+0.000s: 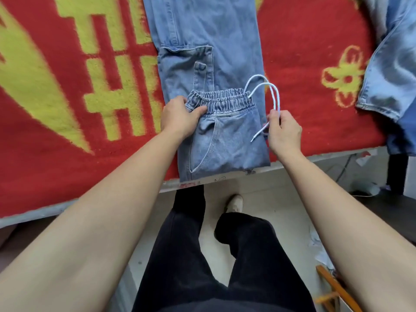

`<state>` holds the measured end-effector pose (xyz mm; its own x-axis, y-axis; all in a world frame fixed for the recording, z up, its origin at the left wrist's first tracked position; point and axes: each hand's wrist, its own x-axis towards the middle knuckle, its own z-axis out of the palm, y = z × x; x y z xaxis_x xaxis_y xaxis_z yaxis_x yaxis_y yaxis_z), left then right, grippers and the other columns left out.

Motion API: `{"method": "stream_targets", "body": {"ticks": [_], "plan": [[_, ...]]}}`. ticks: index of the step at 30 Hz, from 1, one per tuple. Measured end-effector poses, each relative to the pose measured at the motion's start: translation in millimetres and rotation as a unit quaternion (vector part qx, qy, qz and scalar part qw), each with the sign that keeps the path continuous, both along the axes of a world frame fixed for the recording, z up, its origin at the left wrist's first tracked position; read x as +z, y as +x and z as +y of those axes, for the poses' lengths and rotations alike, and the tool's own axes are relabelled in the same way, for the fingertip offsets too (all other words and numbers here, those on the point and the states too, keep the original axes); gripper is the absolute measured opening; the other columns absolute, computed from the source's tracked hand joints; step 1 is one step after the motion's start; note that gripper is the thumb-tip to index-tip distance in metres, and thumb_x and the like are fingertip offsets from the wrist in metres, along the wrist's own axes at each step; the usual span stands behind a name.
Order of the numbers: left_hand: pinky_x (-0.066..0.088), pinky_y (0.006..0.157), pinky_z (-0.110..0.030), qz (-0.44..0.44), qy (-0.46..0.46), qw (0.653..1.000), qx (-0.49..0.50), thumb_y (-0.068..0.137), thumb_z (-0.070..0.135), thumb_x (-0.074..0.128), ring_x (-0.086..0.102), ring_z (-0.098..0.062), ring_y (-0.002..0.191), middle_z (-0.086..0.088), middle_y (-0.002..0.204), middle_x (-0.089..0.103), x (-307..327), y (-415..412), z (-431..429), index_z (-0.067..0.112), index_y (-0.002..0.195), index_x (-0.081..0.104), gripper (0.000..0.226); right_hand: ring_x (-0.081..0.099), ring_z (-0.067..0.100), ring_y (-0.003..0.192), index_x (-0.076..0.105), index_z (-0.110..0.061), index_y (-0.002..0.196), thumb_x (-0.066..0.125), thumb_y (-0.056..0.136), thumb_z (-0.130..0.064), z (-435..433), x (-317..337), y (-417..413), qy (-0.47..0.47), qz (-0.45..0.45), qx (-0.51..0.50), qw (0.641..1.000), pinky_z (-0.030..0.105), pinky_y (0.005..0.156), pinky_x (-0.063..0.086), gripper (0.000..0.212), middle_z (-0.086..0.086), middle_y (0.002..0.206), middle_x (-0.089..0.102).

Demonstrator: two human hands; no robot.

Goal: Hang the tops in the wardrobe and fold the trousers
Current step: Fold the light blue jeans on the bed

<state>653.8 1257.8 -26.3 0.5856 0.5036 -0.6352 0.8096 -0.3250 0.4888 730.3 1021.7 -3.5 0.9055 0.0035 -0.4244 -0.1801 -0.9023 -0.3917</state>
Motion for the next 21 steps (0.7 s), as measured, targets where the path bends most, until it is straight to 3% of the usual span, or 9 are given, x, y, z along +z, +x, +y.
{"method": "stream_targets", "body": {"ticks": [5,8,10,12,13,15,16,19,21], "plan": [[0.05,0.079,-0.037,-0.113,-0.012,0.987,0.116,0.083,0.043,0.074,0.065,-0.033,0.092,-0.013,0.095,0.072,-1.9,16.3,2.9,0.01,0.102,0.069,0.038,0.059,0.023,0.058,0.061,-0.03,0.076,0.042,0.098,-0.034,52.6,49.4,47.7,0.2,-0.051,-0.112,0.972,0.055,0.072,0.051,0.029,-0.004,0.068,0.054],[0.051,0.087,-0.042,-0.099,-0.028,0.979,0.177,0.082,0.041,0.076,0.065,-0.031,0.099,-0.012,0.102,0.071,-14.0,25.3,8.4,0.007,0.106,0.067,0.042,0.04,0.012,0.049,0.056,-0.027,0.069,0.051,0.09,-0.035,89.0,72.5,62.1,0.412,-0.054,-0.13,0.9,0.037,0.047,0.041,0.023,-0.011,0.056,0.044],[0.05,0.091,-0.041,-0.075,-0.024,0.979,0.188,0.082,0.041,0.076,0.065,-0.027,0.102,-0.009,0.107,0.071,-23.1,29.7,11.9,0.006,0.108,0.066,0.045,0.041,0.013,0.047,0.054,-0.025,0.077,0.05,0.096,-0.031,109.6,72.9,56.4,0.473,-0.045,-0.09,0.875,0.03,0.044,0.036,0.021,-0.01,0.056,0.046],[0.05,0.092,-0.04,-0.062,-0.029,0.979,0.192,0.081,0.04,0.077,0.065,-0.025,0.103,-0.008,0.108,0.071,-28.4,32.5,15.0,0.006,0.107,0.066,0.045,0.052,0.02,0.055,0.054,-0.025,0.082,0.047,0.102,-0.029,120.1,57.5,45.8,0.371,0.007,0.005,0.928,0.036,0.051,0.041,0.022,-0.005,0.062,0.055],[0.051,0.092,-0.039,-0.057,-0.034,0.98,0.19,0.08,0.041,0.078,0.066,-0.024,0.103,-0.006,0.107,0.071,-28.8,32.9,16.9,0.007,0.106,0.067,0.044,0.06,0.026,0.068,0.056,-0.024,0.085,0.047,0.103,-0.029,118.8,45.9,40.5,0.231,0.068,0.11,0.964,0.039,0.062,0.045,0.021,0.002,0.073,0.063],[0.051,0.089,-0.035,-0.044,-0.038,0.983,0.173,0.076,0.046,0.081,0.064,-0.021,0.101,-0.003,0.107,0.069,-26.6,29.5,21.5,0.011,0.106,0.066,0.048,0.063,0.033,0.101,0.062,-0.014,0.1,0.052,0.099,-0.029,101.2,28.9,27.1,-0.061,0.189,0.289,0.936,0.039,0.081,0.047,0.018,0.014,0.107,0.068],[0.05,0.087,-0.033,-0.041,-0.031,0.986,0.156,0.075,0.049,0.081,0.063,-0.019,0.1,-0.002,0.108,0.068,-25.1,27.5,24.0,0.012,0.107,0.065,0.052,0.061,0.034,0.11,0.063,-0.012,0.109,0.054,0.097,-0.031,90.1,26.0,22.4,-0.127,0.186,0.317,0.921,0.039,0.085,0.047,0.024,0.014,0.117,0.066],[0.042,0.082,-0.03,-0.049,0.024,0.993,0.103,0.077,0.052,0.077,0.06,-0.021,0.1,-0.004,0.109,0.067,-22.4,20.5,27.3,0.011,0.107,0.063,0.053,0.056,0.037,0.116,0.058,-0.011,0.129,0.057,0.094,-0.038,63.8,30.1,4.3,-0.051,-0.007,0.305,0.951,0.045,0.09,0.046,0.044,0.015,0.129,0.056],[0.041,0.082,-0.03,-0.057,0.047,0.992,0.099,0.079,0.053,0.075,0.061,-0.022,0.102,-0.004,0.109,0.068,-23.3,20.0,23.7,0.011,0.107,0.063,0.052,0.046,0.041,0.132,0.05,-0.01,0.143,0.058,0.092,-0.034,52.6,28.2,-7.2,-0.008,-0.112,0.362,0.925,0.05,0.102,0.043,0.057,0.021,0.147,0.044]]}}
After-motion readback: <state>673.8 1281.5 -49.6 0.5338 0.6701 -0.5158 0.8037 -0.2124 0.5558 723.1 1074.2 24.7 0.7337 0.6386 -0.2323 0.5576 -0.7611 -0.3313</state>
